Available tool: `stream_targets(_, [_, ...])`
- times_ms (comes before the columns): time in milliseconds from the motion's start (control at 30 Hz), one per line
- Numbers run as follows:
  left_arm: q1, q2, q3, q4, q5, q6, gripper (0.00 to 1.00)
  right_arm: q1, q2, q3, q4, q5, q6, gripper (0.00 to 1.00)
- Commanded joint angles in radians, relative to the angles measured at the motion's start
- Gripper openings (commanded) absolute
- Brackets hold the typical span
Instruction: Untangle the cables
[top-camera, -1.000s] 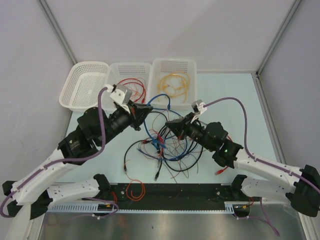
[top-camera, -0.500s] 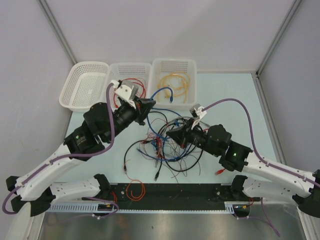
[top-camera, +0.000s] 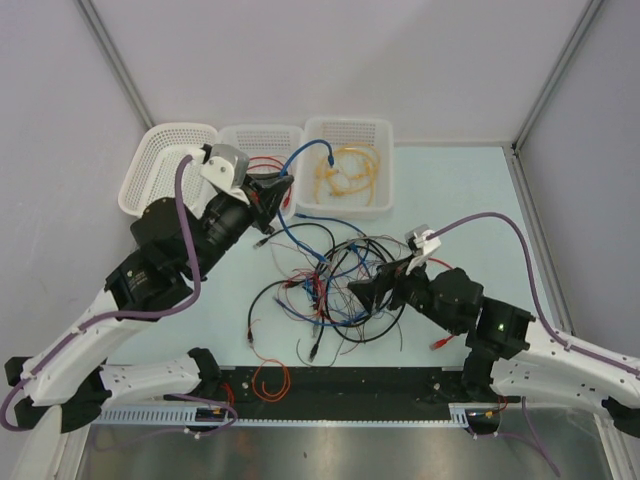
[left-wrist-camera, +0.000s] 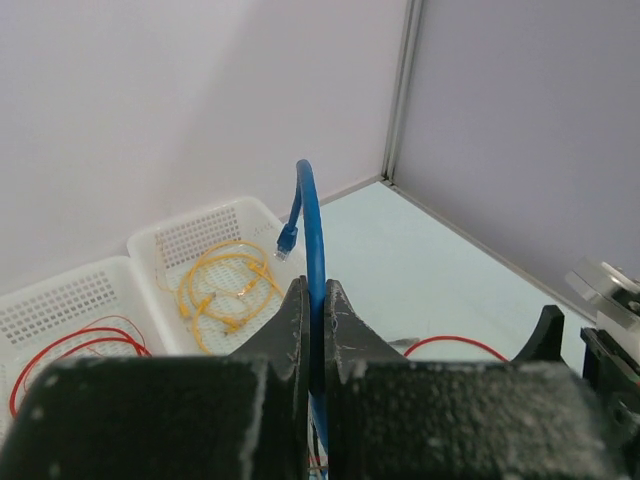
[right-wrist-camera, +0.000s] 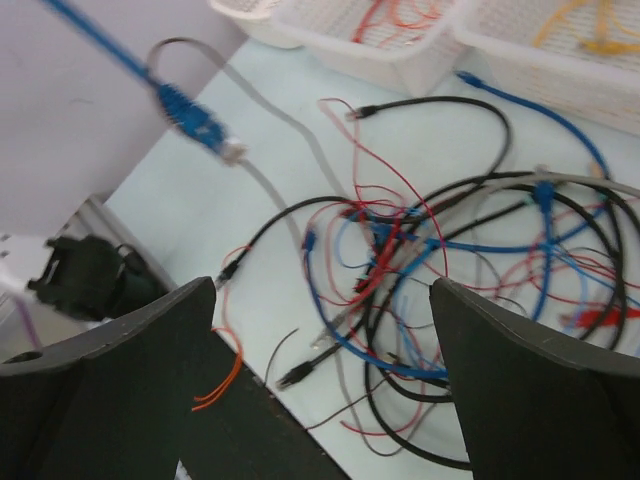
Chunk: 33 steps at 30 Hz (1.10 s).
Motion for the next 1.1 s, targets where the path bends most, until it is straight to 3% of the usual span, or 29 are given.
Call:
stream_targets(0, [0.005, 0.0, 0.053, 0.016, 0.014, 0.014, 0.0, 0.096, 0.06, 0.004, 0.14, 0.023, -0.089, 0.96])
stream_targets(233, [0.005, 0.005, 0.102, -0.011, 0.058, -0.032, 0.0, 0.087, 0.247, -0.013, 0.356, 0.008, -0.167, 0.93])
stream_targets(367, [0.005, 0.011, 0.122, -0.037, 0.077, -0.049, 0.0, 0.021, 0.355, -0.024, 0.453, -0.053, -0.144, 0.83])
stream_targets(433, [0.005, 0.005, 0.122, -0.044, 0.078, -0.052, 0.0, 0.012, 0.37, -0.028, 0.487, -0.064, -0.133, 0.63])
stream_targets(467, [0.005, 0.0, 0.12, -0.047, 0.071, -0.054, 0.0, 0.007, 0.36, -0.03, 0.493, -0.063, -0.13, 0.32])
stream_targets(500, [0.005, -0.003, 0.113, -0.051, 0.065, -0.052, 0.0, 0.007, 0.344, -0.03, 0.487, -0.046, -0.136, 0.13])
stream_targets(533, [0.005, -0.009, 0.105, -0.054, 0.057, -0.05, 0.0, 0.009, 0.299, -0.03, 0.473, -0.024, -0.136, 0.0])
stream_targets(733, [0.005, -0.032, 0.025, -0.076, -0.07, -0.035, 0.0, -0.006, 0.085, -0.03, 0.286, 0.137, -0.124, 0.0])
stream_targets(833, [0.005, -0.04, 0.048, -0.08, -0.17, -0.003, 0.0, -0.09, 0.021, -0.043, 0.107, 0.223, -0.052, 0.0])
stream_targets(933, [0.005, -0.034, 0.135, -0.062, -0.225, 0.069, 0.0, -0.257, -0.044, -0.102, 0.013, 0.128, 0.069, 0.0])
stream_targets(1067, [0.005, 0.0, 0.269, -0.021, -0.258, 0.155, 0.0, -0.39, -0.101, -0.16, -0.027, 0.053, 0.169, 0.0])
